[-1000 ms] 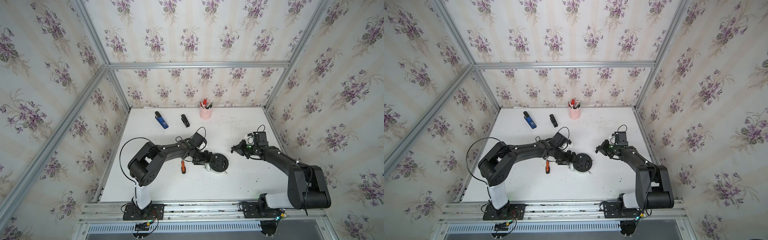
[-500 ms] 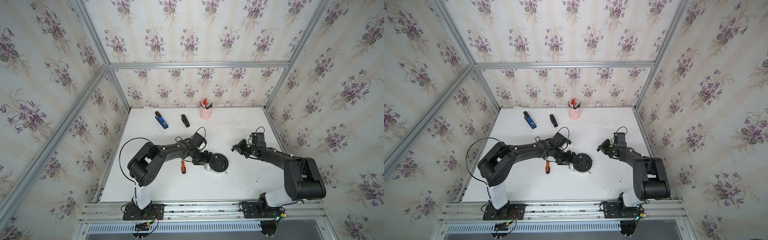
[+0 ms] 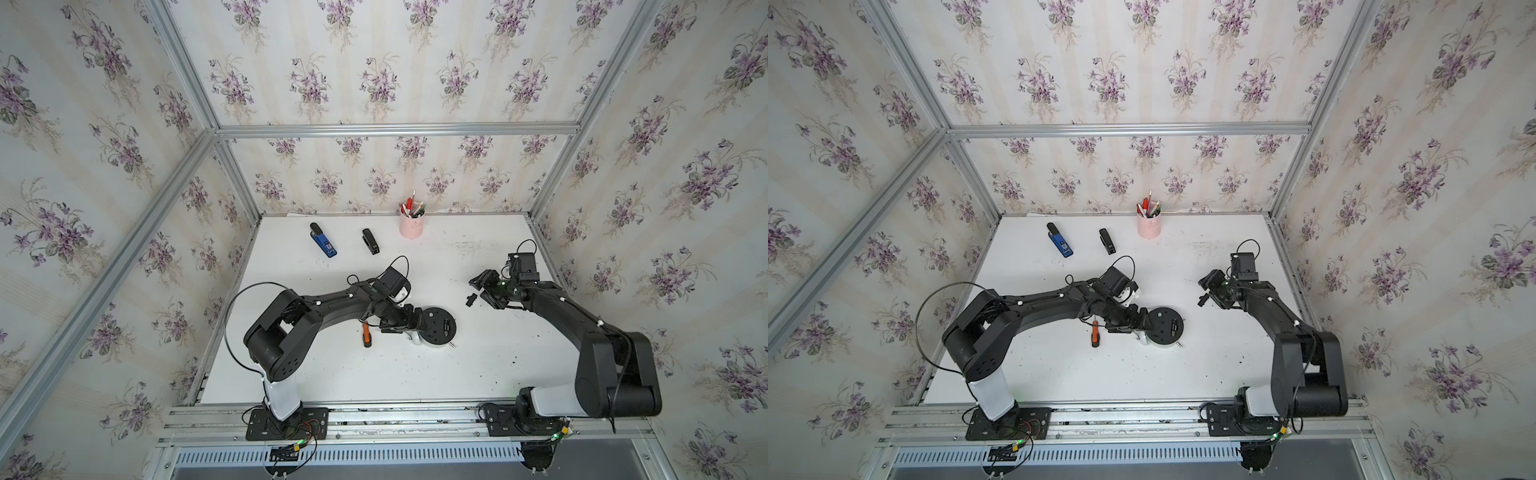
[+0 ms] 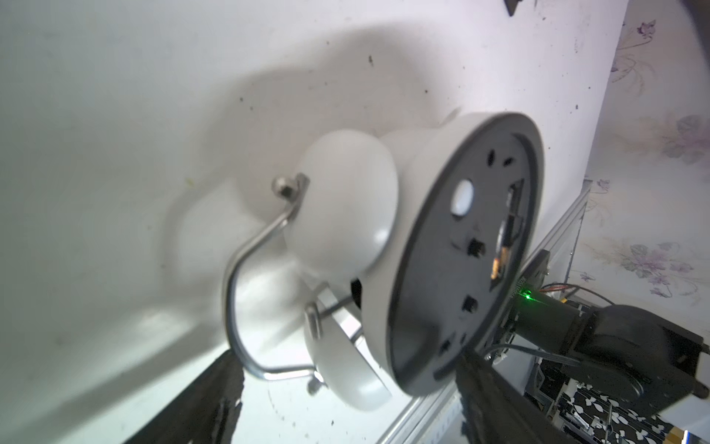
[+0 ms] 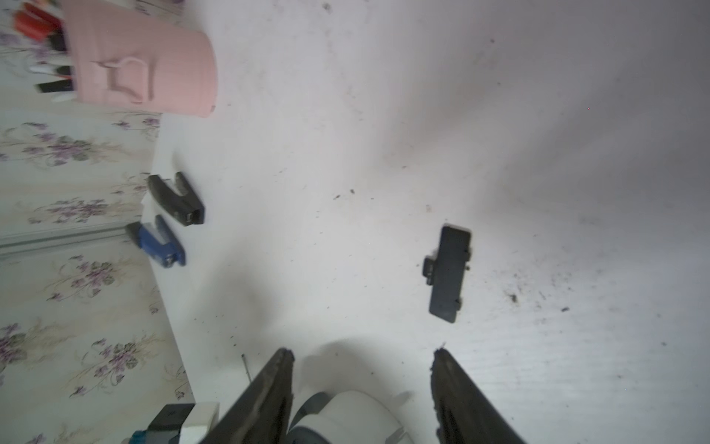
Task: Remove the battery from the alarm
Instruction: Remove the cover from the alarm, then adjust the alarm at the center of the board.
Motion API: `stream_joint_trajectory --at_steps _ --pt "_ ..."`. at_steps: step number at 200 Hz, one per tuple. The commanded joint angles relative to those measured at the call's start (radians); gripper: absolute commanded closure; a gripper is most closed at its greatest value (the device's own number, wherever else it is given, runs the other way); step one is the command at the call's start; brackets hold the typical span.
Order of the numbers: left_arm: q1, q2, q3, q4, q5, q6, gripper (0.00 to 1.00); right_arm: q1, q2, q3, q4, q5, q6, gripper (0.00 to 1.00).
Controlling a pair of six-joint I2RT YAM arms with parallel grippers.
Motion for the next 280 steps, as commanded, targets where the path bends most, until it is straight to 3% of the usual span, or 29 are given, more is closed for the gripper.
stream_joint_trajectory --at_steps 1,49,72,86,108,126,146,159,184,225,280 --pt "-0.002 -0.065 -0.001 -0.021 0.01 0.022 0.03 0.038 -0.035 -0.023 -0.165 -0.052 -0.068 0.42" --pt "0.008 -0.259 -0.023 -0.085 -0.052 0.033 0.0 0.253 -0.153 -0.064 -0.225 0.039 -0.054 0.43" --pt "0.068 -0.372 -0.028 -0.26 -0.124 0.043 0.0 0.256 -0.151 -0.054 -0.264 0.142 -0.081 0.44" --pt "0.107 -0.45 -0.079 -0.285 -0.109 0.005 0.01 0.249 -0.077 -0.042 -0.231 0.106 -0.101 0.48" --pt "0.079 -0.564 -0.187 -0.234 -0.106 -0.078 0.02 0.243 0.024 -0.04 -0.069 0.01 -0.054 0.55" --pt "0.035 -0.637 -0.275 -0.235 -0.142 -0.145 0.11 0.241 0.093 -0.001 0.017 0.0 -0.009 0.64" --pt "-0.009 -0.735 -0.372 -0.212 -0.177 -0.244 0.36 0.247 0.184 0.054 0.003 -0.027 -0.003 0.81" --pt "-0.046 -0.788 -0.405 -0.202 -0.201 -0.286 0.4 0.249 0.171 0.024 0.012 -0.012 0.008 0.84" --pt "-0.105 -0.764 -0.426 -0.175 -0.207 -0.326 0.41 0.258 0.127 -0.082 0.038 -0.014 0.033 0.86" --pt "-0.154 -0.642 -0.39 -0.102 -0.206 -0.32 0.41 0.355 0.029 -0.204 0.056 0.024 0.107 0.86" --pt "-0.148 -0.65 -0.373 -0.184 -0.28 -0.309 0.38 0.632 -0.048 -0.292 0.137 0.076 0.338 0.86"
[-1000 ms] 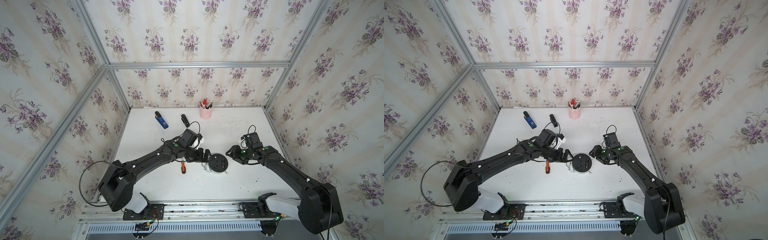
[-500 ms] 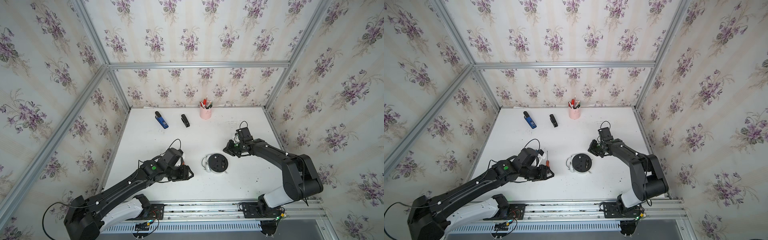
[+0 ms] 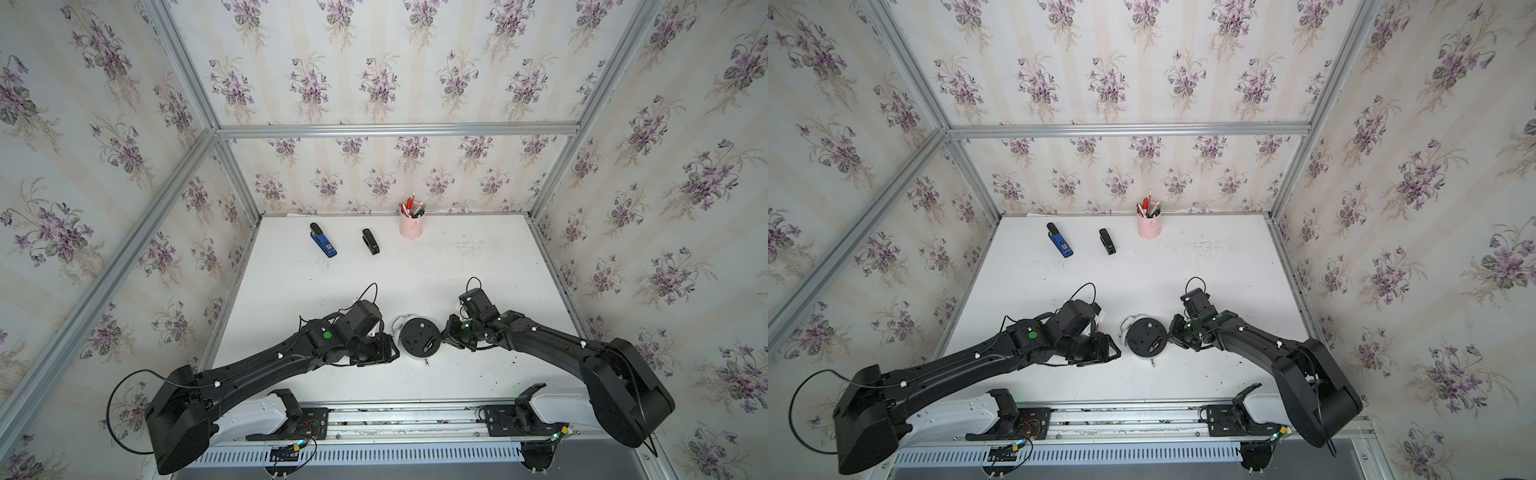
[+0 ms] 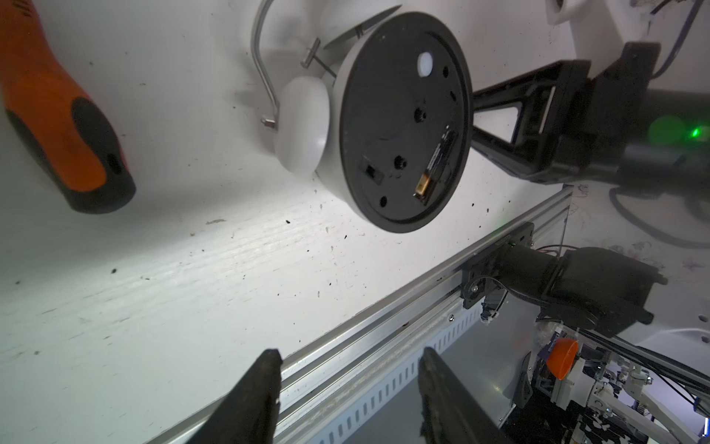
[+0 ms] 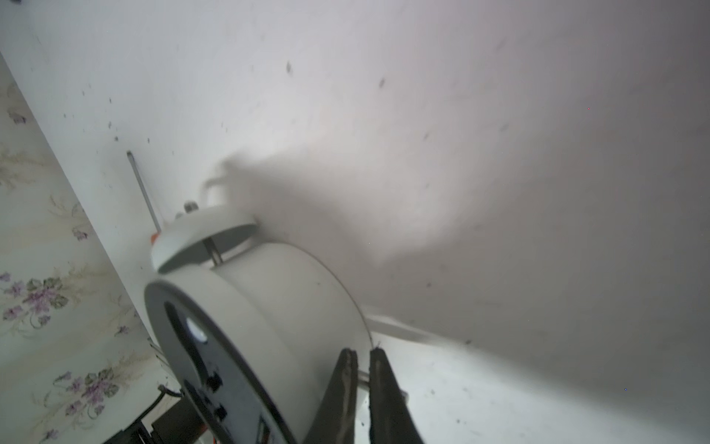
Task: Remove the battery from the alarm
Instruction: Adjust the alarm at the center of the board.
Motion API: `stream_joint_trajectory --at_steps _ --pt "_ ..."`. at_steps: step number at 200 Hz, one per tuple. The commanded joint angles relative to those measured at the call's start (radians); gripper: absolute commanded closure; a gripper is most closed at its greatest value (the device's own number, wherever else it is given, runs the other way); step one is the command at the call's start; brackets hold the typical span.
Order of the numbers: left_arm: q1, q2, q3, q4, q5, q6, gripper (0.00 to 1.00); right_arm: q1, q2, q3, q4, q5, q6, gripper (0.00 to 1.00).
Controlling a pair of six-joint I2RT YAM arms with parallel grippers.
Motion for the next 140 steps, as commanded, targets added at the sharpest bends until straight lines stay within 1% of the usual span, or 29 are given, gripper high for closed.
stream_joint_trajectory --at_steps 1,25,36,60,71,86,96,105,115,130,140 --pt "0.004 -0.023 -0.013 -0.03 -0.048 -0.001 0.38 0.082 0.01 -0.013 0.068 0.035 0.138 0.86" --pt "0.009 -0.05 -0.028 -0.075 -0.074 -0.014 0.38 0.199 0.072 0.026 0.107 0.058 0.218 0.86" --pt "0.013 -0.07 -0.03 -0.1 -0.094 -0.014 0.37 0.233 0.09 0.051 0.105 0.08 0.238 0.85" --pt "0.043 -0.123 -0.006 -0.209 -0.168 0.0 0.33 0.237 0.071 0.066 0.081 0.103 0.247 0.84" --pt "0.074 -0.152 0.011 -0.28 -0.218 0.015 0.31 0.236 0.057 0.072 0.061 0.095 0.238 0.8" --pt "0.137 -0.179 0.034 -0.32 -0.231 0.067 0.28 0.228 0.033 0.092 -0.019 0.107 0.19 0.76" --pt "0.163 -0.176 0.057 -0.336 -0.255 0.115 0.27 0.197 0.007 0.1 -0.08 0.121 0.152 0.74" --pt "0.18 -0.148 0.089 -0.356 -0.264 0.168 0.24 0.157 -0.026 0.098 -0.114 0.122 0.124 0.73" --pt "0.204 -0.072 0.153 -0.394 -0.243 0.237 0.18 0.105 -0.059 0.095 -0.135 0.106 0.08 0.72" --pt "0.229 0.083 0.278 -0.523 -0.234 0.327 0.18 0.027 -0.066 0.13 -0.181 0.074 -0.001 0.71" --pt "0.229 0.179 0.349 -0.582 -0.238 0.366 0.17 -0.009 -0.054 0.168 -0.217 0.07 -0.057 0.7"
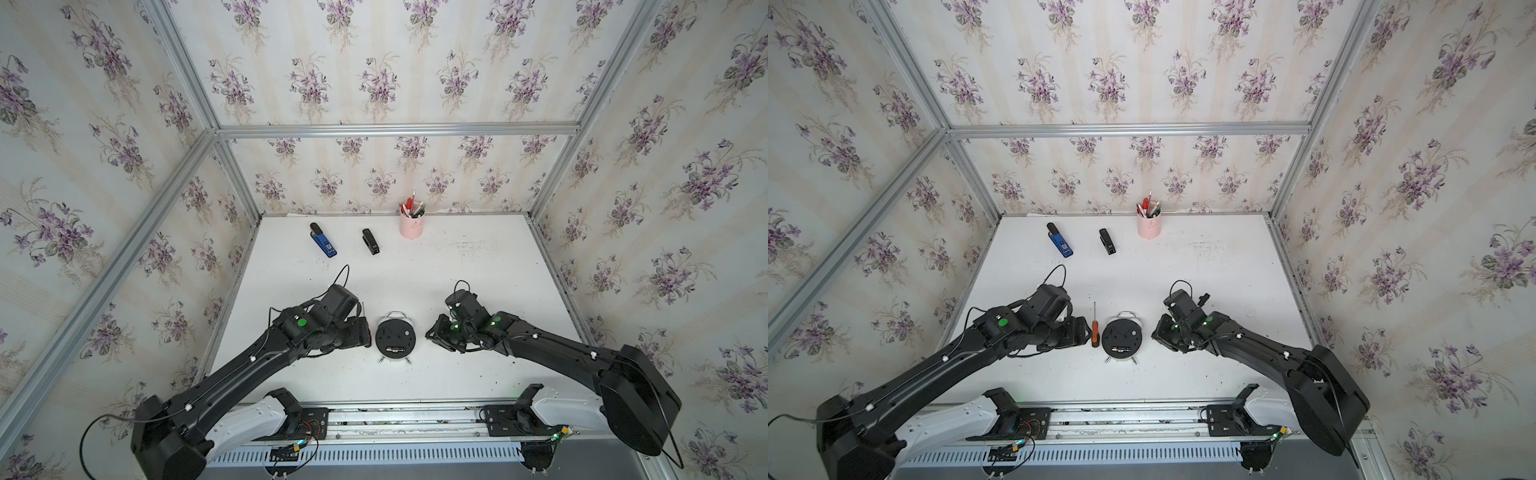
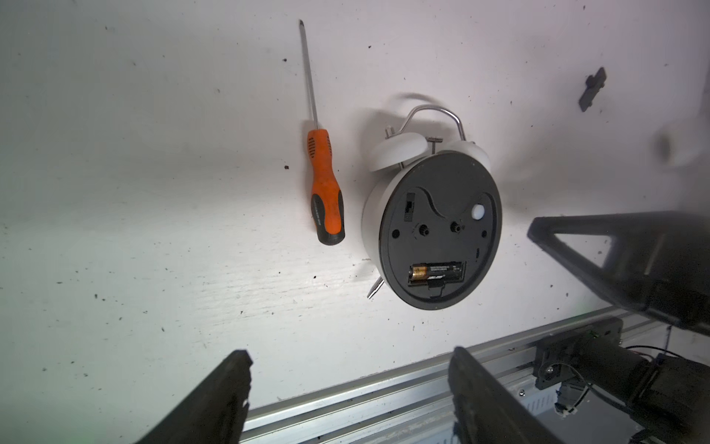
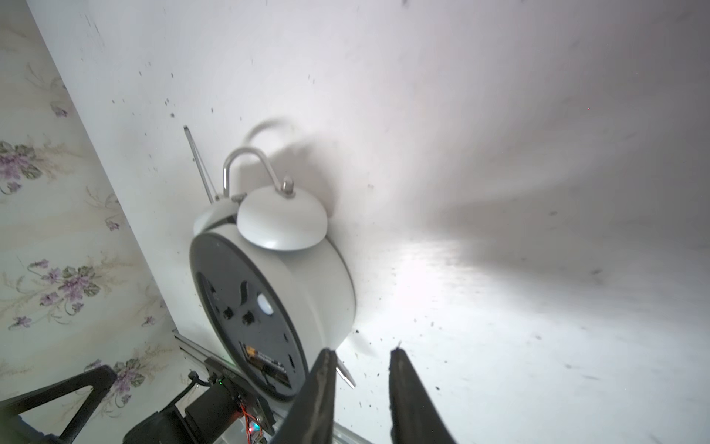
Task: Remove the battery from the alarm
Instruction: Adjust the alarm at the center of the board, then pick up the screwdriver from the center of the board.
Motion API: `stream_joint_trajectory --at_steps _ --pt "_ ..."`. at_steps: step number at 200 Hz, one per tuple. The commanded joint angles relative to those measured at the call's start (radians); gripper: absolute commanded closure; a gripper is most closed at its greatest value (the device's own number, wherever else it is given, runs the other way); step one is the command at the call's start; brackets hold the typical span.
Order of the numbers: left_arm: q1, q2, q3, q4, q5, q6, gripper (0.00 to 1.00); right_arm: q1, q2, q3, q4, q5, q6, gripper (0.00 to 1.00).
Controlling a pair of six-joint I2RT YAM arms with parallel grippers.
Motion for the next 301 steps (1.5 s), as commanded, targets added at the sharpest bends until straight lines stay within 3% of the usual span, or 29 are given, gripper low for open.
stream_joint_trajectory --at_steps 1,93,184,250,301 --pt "0.016 0.164 0.124 -0.183 -0.021 0.18 0.17 -0.07 0.008 0.06 -0.112 -0.017 -0.155 0.7" --pt "0.048 0.428 0.154 -0.008 -0.05 0.171 0.26 -0.121 0.16 0.168 -0.089 -0.102 -0.321 0.69" --pt "0.053 0.643 0.175 0.087 -0.014 0.162 0.37 -0.167 0.182 0.178 -0.082 -0.116 -0.355 0.7" --pt "0.078 0.662 0.125 0.122 0.036 0.184 0.66 -0.167 0.194 0.178 -0.063 -0.118 -0.339 0.7" --pt "0.115 0.599 0.082 0.133 0.101 0.277 0.92 -0.167 0.19 0.179 -0.062 -0.113 -0.336 0.7"
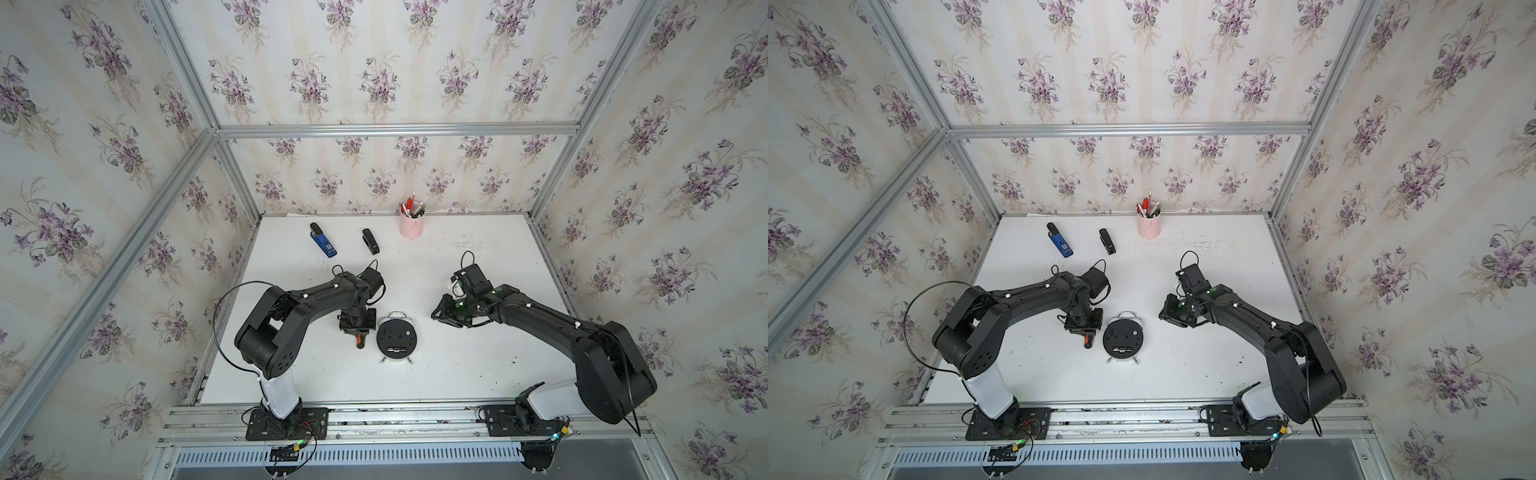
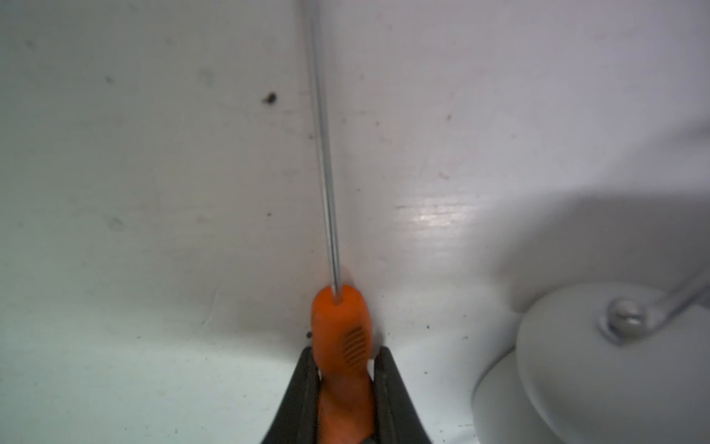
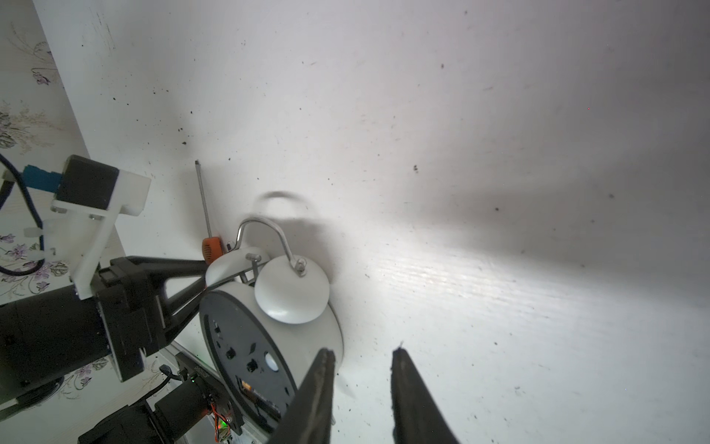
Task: Remove the battery from the alarm
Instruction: Pick up the screwdriver from the center of the board.
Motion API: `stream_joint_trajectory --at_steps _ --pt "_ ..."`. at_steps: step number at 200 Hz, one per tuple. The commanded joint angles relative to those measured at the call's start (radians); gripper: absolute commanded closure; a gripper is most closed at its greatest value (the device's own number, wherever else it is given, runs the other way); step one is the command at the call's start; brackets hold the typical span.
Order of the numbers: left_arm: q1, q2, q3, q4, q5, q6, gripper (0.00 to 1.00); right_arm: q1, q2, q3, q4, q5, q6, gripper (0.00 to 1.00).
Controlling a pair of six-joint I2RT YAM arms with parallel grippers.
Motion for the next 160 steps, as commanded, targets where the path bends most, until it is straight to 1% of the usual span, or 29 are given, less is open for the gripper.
stream_joint_trajectory --at_steps 1,26,54,57,76,87,98,107,119,129,136,151,156,160 --pt "0.01 -0.023 -0.032 0.013 0.062 0.071 0.92 0.001 -0.001 0.003 0.014 0.004 0.004 0.7" --pt "0.02 -0.103 -0.053 -0.004 0.115 0.127 0.98 0.001 0.009 0.032 0.009 0.002 -0.004 0.7" --pt "0.021 -0.282 -0.004 -0.111 0.181 0.175 1.0 -0.009 0.008 0.155 -0.048 0.009 -0.059 0.7" --pt "0.021 -0.305 0.006 -0.123 0.212 0.181 1.0 -0.014 0.004 0.167 -0.052 0.008 -0.062 0.7" --pt "0.018 -0.441 0.08 -0.207 0.308 0.216 1.0 -0.072 -0.031 0.218 -0.03 -0.073 -0.04 0.67" --pt "0.008 -0.487 0.109 -0.228 0.375 0.232 1.0 -0.097 -0.062 0.216 0.024 -0.141 -0.002 0.61" --pt "-0.02 -0.504 0.133 -0.244 0.419 0.233 1.0 -0.097 -0.09 0.203 0.098 -0.204 0.053 0.53" --pt "-0.052 -0.499 0.144 -0.249 0.447 0.234 1.0 -0.091 -0.121 0.174 0.193 -0.258 0.119 0.49" --pt "-0.08 -0.484 0.149 -0.248 0.465 0.239 1.0 -0.079 -0.169 0.13 0.285 -0.26 0.194 0.44" --pt "-0.093 -0.477 0.145 -0.228 0.488 0.233 1.0 -0.056 -0.21 0.093 0.342 -0.249 0.237 0.44" --pt "-0.097 -0.472 0.146 -0.217 0.483 0.224 1.0 -0.034 -0.229 0.073 0.366 -0.24 0.257 0.44" --pt "-0.102 -0.451 0.159 -0.219 0.466 0.224 1.0 0.021 -0.253 0.053 0.365 -0.202 0.267 0.44" --pt "-0.105 -0.446 0.165 -0.215 0.467 0.223 1.0 0.025 -0.256 0.051 0.353 -0.187 0.267 0.44" --pt "-0.107 -0.443 0.168 -0.21 0.467 0.22 1.0 0.064 -0.259 0.048 0.344 -0.177 0.267 0.44"
